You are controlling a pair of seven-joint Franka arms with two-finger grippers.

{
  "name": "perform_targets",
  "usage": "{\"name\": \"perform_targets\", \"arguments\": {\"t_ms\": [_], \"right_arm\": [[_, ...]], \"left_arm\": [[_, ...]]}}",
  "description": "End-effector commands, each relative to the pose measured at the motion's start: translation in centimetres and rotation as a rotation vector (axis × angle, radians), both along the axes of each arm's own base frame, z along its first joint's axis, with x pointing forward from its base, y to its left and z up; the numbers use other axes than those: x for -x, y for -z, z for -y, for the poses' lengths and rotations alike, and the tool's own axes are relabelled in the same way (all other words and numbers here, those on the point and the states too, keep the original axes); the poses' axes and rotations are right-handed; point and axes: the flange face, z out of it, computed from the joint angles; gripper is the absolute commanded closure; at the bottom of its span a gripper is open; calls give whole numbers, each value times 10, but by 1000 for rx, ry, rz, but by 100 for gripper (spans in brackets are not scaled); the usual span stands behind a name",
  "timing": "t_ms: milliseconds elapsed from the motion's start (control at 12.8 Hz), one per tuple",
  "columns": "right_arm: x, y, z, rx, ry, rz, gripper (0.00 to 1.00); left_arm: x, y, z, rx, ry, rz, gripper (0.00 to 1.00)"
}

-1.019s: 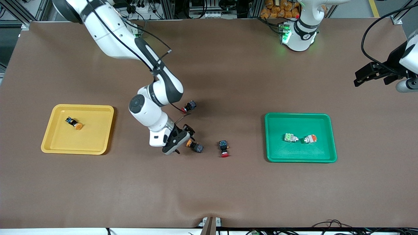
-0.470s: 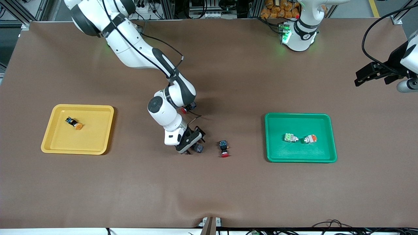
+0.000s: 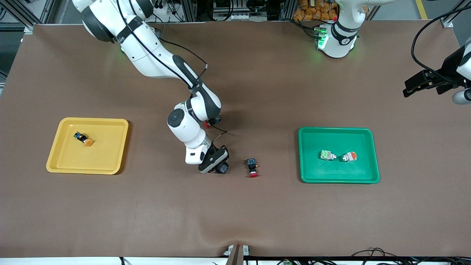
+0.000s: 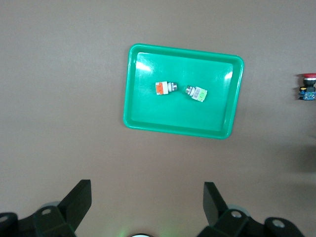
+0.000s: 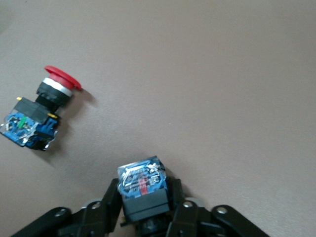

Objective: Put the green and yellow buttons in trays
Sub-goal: 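Close the right gripper on the yellow-capped button and lift it, then carry the yellow button over the yellow tray and lower it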

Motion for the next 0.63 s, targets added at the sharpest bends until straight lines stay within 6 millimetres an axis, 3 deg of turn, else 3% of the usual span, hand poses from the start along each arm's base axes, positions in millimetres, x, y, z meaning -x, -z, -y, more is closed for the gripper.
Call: {"name": "perform_targets", "arguments": {"t_ms": [0,78,235,313,470,549], "right_arm": [[1,-6,17,8,31,-29,100],[8,-5,26,17,38,-44,100],[18,-26,55,36,49,-90,100],[19,-45,69,46,35,-158,100],[18,-81,99,66,-6,-314,100],[15,-91,127,83,-10,-347,100]], "left_arm": [[-2,-2,-3,5,9,9,0],[-3,0,-3,5,9,7,0],[-2,-3,-7,5,1,10,0],[-1,-5,-17,8,-16,15,0],[-1,-6,-18,16,6,18,0],[-1,-6,-18,16,7,18,0]]}}
